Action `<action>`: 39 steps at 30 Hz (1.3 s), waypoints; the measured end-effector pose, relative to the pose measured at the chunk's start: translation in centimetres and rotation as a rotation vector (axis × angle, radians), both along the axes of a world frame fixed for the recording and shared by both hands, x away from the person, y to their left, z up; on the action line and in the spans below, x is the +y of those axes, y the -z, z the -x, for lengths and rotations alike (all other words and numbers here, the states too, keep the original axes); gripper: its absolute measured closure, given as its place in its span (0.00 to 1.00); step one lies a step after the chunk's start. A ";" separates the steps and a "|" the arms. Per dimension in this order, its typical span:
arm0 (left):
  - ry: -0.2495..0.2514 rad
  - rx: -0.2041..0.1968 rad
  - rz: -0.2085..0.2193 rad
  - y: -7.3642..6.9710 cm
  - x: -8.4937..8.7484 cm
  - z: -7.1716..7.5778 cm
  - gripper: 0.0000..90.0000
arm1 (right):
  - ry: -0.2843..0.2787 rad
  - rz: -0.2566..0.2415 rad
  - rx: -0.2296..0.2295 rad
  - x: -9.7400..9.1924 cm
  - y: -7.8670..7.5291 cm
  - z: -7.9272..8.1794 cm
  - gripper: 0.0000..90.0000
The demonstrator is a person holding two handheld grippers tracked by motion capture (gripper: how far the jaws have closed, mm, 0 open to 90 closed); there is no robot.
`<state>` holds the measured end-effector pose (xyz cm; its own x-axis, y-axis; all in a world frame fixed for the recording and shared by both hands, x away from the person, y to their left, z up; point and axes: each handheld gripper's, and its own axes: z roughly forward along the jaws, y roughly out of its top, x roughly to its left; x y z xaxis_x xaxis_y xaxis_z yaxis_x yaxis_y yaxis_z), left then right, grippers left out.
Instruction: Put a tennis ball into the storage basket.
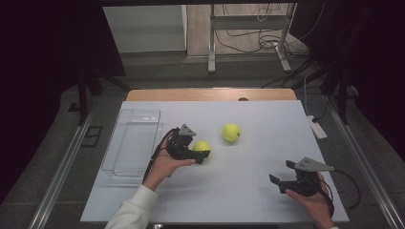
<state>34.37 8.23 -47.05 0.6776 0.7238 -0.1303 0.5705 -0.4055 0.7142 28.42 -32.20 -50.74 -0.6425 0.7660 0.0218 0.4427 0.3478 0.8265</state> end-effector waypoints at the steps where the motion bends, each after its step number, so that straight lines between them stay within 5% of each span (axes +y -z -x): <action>1: 0.000 0.000 0.000 0.0 0.0 0.0 0.09 | 0.000 0.000 0.000 0.0 0.0 0.0 0.14; 39: -0.002 0.092 -0.097 3.3 -1.7 -2.2 0.10 | -0.001 0.014 0.002 0.1 0.2 -0.1 0.14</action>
